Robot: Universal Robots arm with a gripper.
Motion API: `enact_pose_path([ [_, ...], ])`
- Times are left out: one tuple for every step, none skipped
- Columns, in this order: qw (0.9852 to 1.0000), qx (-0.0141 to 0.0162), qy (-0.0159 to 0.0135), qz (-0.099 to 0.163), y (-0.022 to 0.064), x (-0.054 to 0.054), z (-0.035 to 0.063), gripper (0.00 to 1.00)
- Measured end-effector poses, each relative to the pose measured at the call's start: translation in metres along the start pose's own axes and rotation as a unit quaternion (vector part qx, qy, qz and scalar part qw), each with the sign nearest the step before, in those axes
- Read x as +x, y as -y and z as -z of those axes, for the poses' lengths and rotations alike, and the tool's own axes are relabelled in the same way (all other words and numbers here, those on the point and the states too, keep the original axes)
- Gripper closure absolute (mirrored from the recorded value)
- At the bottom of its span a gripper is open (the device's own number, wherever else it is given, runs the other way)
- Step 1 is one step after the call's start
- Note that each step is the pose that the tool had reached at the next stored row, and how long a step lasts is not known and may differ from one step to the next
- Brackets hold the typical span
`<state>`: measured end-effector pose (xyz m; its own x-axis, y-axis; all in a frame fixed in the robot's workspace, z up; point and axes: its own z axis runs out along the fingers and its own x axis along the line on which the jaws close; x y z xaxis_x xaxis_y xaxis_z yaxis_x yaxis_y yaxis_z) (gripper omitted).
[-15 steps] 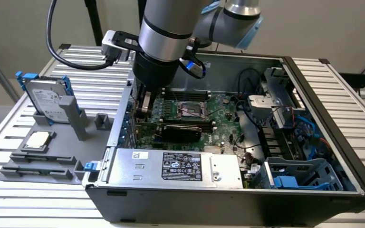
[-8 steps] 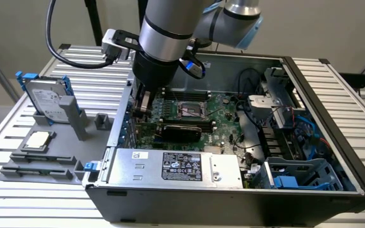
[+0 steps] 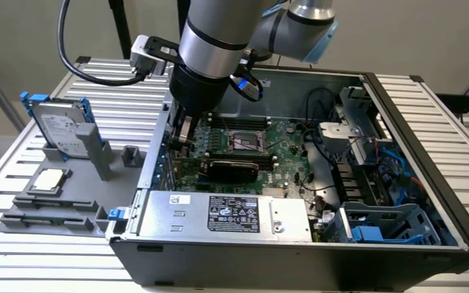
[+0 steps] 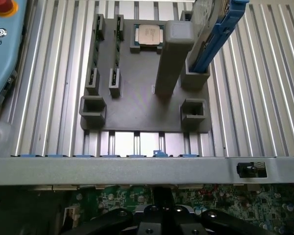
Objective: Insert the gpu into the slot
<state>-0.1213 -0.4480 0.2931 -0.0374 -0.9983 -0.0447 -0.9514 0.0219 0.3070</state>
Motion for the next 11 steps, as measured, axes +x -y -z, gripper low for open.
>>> enact_pose_path([
  [1.0000,-0.0002,0.0001,0.000,0.0001,0.0000,-0.0001,0.89],
  [1.0000,-0.0005,0.0001,0.000,0.0002,0.0000,-0.0001,0.89],
  [1.0000,-0.0006,0.0000,0.000,0.0002,0.0000,-0.0001,0.89],
  [1.0000,-0.0007,-0.0001,0.000,0.0002,0.0000,-0.0001,0.89],
  [1.0000,-0.0007,-0.0001,0.000,0.0003,0.0000,-0.0004,0.89],
  [1.0000,-0.0008,-0.0002,0.000,0.0003,0.0000,-0.0005,0.89],
  [1.0000,-0.0008,-0.0003,0.000,0.0004,0.0000,-0.0007,0.89],
  [1.0000,-0.0007,-0.0003,0.000,0.0004,0.0000,-0.0008,0.89],
  [1.0000,-0.0007,-0.0003,0.000,0.0004,0.0000,-0.0008,0.89],
  [1.0000,-0.0007,-0.0003,0.000,0.0005,0.0000,-0.0009,0.89],
  [1.0000,-0.0007,-0.0003,0.000,0.0005,0.0000,-0.0009,0.89],
])
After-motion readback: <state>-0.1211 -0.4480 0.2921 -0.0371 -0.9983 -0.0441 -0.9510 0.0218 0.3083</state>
